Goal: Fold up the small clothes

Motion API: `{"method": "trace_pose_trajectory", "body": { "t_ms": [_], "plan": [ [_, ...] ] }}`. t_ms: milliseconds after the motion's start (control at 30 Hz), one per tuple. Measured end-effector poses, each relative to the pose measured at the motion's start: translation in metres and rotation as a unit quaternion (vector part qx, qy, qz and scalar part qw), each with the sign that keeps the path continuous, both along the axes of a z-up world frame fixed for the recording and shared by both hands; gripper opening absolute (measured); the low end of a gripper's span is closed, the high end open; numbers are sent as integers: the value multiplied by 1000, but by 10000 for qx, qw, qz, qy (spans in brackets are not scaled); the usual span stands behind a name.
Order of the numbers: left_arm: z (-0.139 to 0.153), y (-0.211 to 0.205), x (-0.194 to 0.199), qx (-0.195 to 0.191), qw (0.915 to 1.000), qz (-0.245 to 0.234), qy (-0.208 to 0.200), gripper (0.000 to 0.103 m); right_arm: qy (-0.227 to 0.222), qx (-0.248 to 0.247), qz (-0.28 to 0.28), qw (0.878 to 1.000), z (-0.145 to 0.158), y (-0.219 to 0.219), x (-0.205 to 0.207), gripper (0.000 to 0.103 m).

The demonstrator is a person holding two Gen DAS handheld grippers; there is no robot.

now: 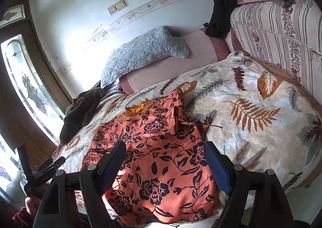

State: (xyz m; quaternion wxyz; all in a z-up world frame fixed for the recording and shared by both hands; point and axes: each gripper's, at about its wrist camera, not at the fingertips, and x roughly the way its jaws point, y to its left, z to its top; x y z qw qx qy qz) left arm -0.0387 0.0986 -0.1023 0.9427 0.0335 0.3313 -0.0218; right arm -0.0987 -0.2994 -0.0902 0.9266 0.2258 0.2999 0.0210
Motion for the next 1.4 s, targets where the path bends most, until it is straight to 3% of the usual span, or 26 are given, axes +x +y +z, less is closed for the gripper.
{"method": "trace_pose_trajectory", "body": {
  "t_ms": [233, 367, 500, 567, 600, 633, 667, 800, 833, 933, 967, 1067, 1100, 1167, 1200, 1333, 1400],
  "plan": [
    [-47, 61, -1, -217, 9956, 485, 775, 96, 683, 540, -442, 9952, -52, -43, 4, 82],
    [-81, 94, 5, -521, 9858, 850, 1352, 96, 1034, 621, -635, 9907, -82, -54, 4, 82],
    [-103, 109, 4, -987, 9782, 961, 1554, 91, 1479, 663, -789, 9836, -109, -57, 7, 82],
    [-110, 104, 6, -1000, 9781, 754, 1665, 61, 1653, 723, -709, 9810, -119, -50, 8, 82],
    [-114, 102, 7, -1010, 9774, 644, 1740, 52, 1740, 709, -651, 9800, -123, -45, 8, 82],
    [-117, 101, 8, -1077, 9761, 558, 1804, 34, 1840, 663, -635, 9786, -127, -40, 9, 82],
    [-120, 101, 8, -1197, 9742, 488, 1848, 24, 1963, 617, -635, 9765, -131, -35, 10, 82],
    [-127, 107, 8, -1353, 9709, 480, 1917, 23, 2478, 299, -620, 9664, -149, -13, 22, 80],
    [-128, 108, 8, -1337, 9708, 499, 1930, 26, 2599, 232, -631, 9633, -154, -9, 24, 77],
    [-131, 114, 8, -1310, 9679, 627, 2050, 76, 2944, 18, -583, 9539, -167, 7, 31, 57],
    [-132, 116, 7, -1367, 9677, 629, 2023, 79, 2953, -92, -564, 9537, -168, 12, 31, 55],
    [-138, 112, 8, -1270, 9674, 487, 2138, 79, 2973, -358, -380, 9534, -162, 21, 32, 28],
    [-141, 110, 7, -1196, 9674, 422, 2192, 76, 2985, -404, -300, 9531, -160, 23, 32, 12],
    [-144, 106, 5, -1252, 9641, 157, 2335, 31, 2936, -450, -119, 9548, -153, 25, 30, 9],
    [-146, 104, 3, -1346, 9614, 51, 2400, 25, 2890, -437, -85, 9563, -150, 25, 28, 9],
    [-143, 100, 0, -1406, 9626, -41, 2317, 21, 2946, -239, -173, 9552, -154, 13, 25, 13],
    [-144, 101, 1, -1432, 9615, -43, 2345, 28, 3009, -6, -278, 9533, -159, 6, 25, 13]
  ]
}}
